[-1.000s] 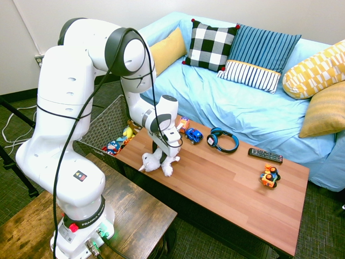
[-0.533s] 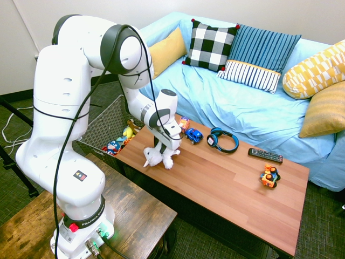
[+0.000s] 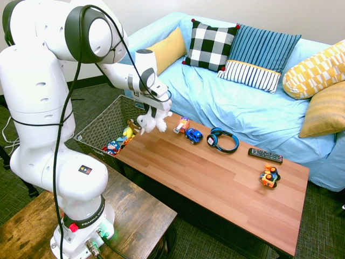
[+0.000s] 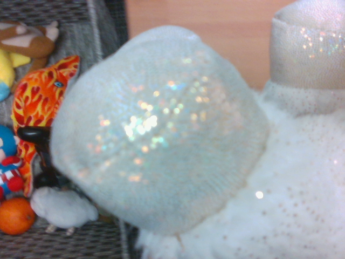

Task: Put the stuffed toy in the basket

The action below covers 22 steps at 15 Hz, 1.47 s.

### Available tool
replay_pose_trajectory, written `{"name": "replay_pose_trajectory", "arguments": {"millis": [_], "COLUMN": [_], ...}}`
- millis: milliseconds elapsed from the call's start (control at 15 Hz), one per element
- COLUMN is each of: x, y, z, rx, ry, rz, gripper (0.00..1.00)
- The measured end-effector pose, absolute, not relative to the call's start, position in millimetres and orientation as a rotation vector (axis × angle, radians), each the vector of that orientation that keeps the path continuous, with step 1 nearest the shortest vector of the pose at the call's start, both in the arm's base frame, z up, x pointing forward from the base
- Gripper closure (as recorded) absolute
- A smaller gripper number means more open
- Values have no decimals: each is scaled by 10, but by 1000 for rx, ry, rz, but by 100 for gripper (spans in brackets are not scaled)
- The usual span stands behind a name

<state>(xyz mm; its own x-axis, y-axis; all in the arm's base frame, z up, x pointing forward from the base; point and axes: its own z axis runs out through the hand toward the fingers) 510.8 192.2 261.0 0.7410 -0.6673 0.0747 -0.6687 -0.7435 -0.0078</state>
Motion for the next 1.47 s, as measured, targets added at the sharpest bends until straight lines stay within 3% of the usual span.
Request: {"name": "replay_pose_trajectory", "arguments": {"millis": [333, 533, 1067, 1133, 1467], "x": [5261, 5282, 5352, 5398, 5635], "y": [3254, 3366, 4414, 4456, 4553], "z": [2664, 2535, 1166, 960, 654], "rx": [2992, 3003, 3082, 3081, 3072], "ry": [-939, -918, -868, -867, -859], "rz": [143, 132, 9, -22, -95], "gripper": [100, 100, 100, 0, 0]}}
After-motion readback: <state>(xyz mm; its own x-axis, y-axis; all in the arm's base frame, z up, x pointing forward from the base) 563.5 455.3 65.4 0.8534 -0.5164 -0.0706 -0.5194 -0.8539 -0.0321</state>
